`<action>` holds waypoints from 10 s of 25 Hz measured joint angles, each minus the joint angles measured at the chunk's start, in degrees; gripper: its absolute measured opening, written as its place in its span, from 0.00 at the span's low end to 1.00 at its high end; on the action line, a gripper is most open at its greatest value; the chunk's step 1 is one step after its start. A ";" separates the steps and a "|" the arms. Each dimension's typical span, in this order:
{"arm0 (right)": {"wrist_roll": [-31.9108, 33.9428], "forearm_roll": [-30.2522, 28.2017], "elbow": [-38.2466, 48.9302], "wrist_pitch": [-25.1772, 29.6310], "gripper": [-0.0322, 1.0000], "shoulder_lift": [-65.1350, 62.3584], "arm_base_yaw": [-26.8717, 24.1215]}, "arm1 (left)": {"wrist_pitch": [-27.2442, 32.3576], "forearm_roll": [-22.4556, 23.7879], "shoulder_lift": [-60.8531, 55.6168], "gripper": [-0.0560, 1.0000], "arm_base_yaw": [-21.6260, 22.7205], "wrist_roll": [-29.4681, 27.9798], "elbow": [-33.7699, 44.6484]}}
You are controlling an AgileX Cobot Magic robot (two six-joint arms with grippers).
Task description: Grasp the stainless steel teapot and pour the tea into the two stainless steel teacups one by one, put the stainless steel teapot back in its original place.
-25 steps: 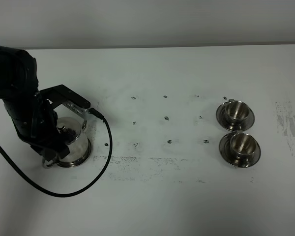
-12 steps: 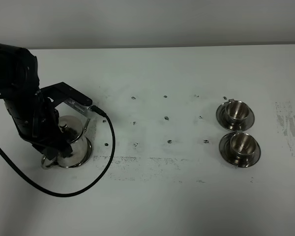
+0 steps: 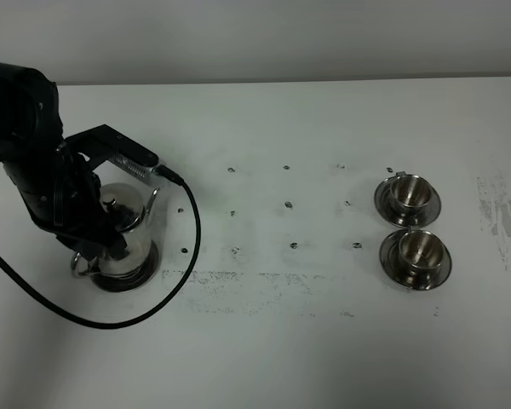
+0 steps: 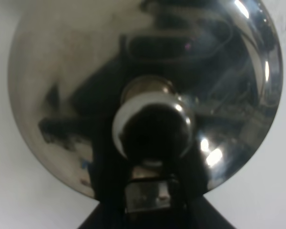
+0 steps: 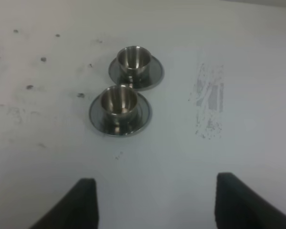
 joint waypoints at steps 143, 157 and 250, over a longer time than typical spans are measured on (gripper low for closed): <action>0.00 -0.39 0.00 0.00 0.52 0.00 0.00 | -17.17 5.63 44.33 0.23 -21.79 69.53 -67.40; 0.00 -0.45 0.00 0.00 0.52 0.00 0.00 | -19.87 7.17 44.33 0.23 -22.20 73.20 -67.40; 0.00 -0.83 0.00 0.04 0.52 0.00 0.00 | -24.23 6.08 45.02 0.23 -22.84 91.51 -67.40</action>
